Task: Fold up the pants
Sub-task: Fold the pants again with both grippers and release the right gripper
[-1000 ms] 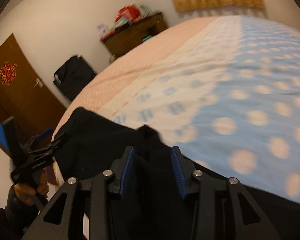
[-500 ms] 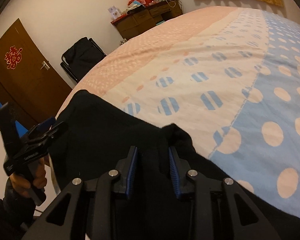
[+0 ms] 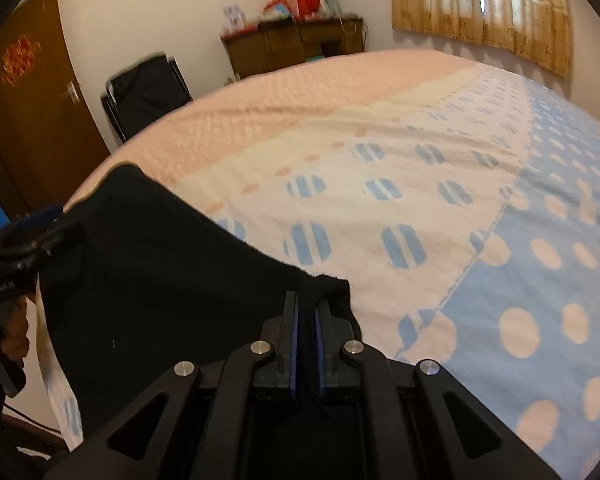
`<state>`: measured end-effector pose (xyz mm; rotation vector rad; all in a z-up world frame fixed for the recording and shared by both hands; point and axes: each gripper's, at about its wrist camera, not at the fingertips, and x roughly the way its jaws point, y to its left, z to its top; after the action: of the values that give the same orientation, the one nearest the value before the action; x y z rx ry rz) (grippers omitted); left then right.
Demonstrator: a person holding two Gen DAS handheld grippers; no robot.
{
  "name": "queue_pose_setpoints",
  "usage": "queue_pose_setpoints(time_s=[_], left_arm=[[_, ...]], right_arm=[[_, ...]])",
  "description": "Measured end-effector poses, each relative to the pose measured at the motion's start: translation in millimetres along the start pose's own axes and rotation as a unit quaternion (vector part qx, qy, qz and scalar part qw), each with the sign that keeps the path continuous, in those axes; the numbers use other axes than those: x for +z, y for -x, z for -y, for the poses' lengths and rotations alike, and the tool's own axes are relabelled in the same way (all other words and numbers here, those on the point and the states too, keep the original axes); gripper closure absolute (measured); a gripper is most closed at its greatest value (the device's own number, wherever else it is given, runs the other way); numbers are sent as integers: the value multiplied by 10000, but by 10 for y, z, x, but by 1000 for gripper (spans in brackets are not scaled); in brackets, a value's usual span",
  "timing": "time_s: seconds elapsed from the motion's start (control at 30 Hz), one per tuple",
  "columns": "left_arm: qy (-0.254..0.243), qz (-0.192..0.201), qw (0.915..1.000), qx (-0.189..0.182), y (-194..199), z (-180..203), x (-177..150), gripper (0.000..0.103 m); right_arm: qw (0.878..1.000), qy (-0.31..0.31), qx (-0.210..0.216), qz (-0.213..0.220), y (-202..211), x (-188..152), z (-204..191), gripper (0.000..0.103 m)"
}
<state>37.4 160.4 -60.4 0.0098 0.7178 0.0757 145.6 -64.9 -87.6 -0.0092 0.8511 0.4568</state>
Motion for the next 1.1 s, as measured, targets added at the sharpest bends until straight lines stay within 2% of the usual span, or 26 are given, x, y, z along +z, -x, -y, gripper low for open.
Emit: queue_pose_setpoints(time_s=[0.1,0.17,0.27,0.4,0.53,0.6,0.67,0.73,0.77,0.83,0.9,0.93,0.97,1.03,1.1], left_arm=[[-25,-58,9999,78,-4,-39,-6,0],[-24,-33,9999,112,17,-66,-3,0],[-110,35,9998,171,57,-72,-5,0],[-234,119,9996,128,101,4,-1,0],[-438,130,9989,-94,115,191,-19,0],[-566,109,9983,-124,112,291,-46,0],[-647,26,9978,-172,112,378,-66,0],[-654,-18,9974,-290,161,451,-59,0],[-666,-10,9972,-345,195,486,-48,0],[-737,57,9963,-429,285,587,-34,0],[-845,162,9951,-493,390,683,-21,0],[-915,221,9940,-553,447,745,-23,0],[-956,251,9934,-590,474,777,-25,0],[-1063,328,9915,-677,524,867,-28,0],[-1160,373,9898,-737,538,963,-30,0]], right_arm=[[9987,-323,346,-161,69,78,142,93],[9971,-615,435,-63,233,111,261,90],[9942,-963,-48,480,642,65,406,89],[9861,-1406,-297,835,1126,-175,505,89],[9890,-1214,-507,670,1279,-563,321,90],[9886,-1255,-737,381,1133,-712,337,90],[9832,-1423,-1139,61,940,-787,428,89],[9826,-1338,-1221,403,922,-773,475,90],[9823,-1295,-1278,442,890,-719,497,89],[9800,-1553,-1128,521,941,-651,582,89],[9726,-1940,-946,862,1173,-630,707,89],[9651,-2111,-910,1258,1427,-654,792,89],[9596,-2207,-927,1478,1592,-670,841,89],[9438,-2530,-947,1906,2081,-837,1036,82],[9232,-2951,-1109,2198,2602,-1139,1302,46]])
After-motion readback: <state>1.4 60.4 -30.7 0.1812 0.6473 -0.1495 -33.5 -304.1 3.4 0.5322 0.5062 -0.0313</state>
